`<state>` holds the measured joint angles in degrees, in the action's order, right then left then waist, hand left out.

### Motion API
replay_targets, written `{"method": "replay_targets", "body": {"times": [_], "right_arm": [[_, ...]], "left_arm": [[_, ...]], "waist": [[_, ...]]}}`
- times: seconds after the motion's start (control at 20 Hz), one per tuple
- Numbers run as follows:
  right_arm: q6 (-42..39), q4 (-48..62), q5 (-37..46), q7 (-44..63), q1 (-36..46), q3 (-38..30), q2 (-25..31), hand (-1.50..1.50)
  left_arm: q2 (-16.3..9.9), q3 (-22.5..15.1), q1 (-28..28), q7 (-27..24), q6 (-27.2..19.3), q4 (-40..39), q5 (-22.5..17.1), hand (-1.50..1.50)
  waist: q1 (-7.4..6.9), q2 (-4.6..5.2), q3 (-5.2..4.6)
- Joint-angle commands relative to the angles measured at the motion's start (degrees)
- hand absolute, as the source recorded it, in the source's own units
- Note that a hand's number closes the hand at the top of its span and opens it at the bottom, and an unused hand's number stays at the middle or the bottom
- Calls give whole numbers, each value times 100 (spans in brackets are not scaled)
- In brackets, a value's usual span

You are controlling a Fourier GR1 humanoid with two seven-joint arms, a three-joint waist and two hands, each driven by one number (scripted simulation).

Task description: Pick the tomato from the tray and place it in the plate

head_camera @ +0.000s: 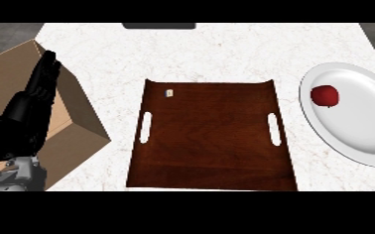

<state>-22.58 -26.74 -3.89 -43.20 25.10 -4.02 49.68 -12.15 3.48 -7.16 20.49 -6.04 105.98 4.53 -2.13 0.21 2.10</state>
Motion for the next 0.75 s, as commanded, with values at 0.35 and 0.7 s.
{"method": "replay_targets", "body": {"times": [0.35,0.7], "right_arm": [[-111,682,-78,-264,227,-249,278,-150],[59,888,12,-495,202,-247,342,-150]], "left_arm": [[425,-327,493,155,186,-885,-84,0],[428,-243,666,168,220,-815,-42,0]], "waist": [[5,215,-166],[-47,206,-163]]}}
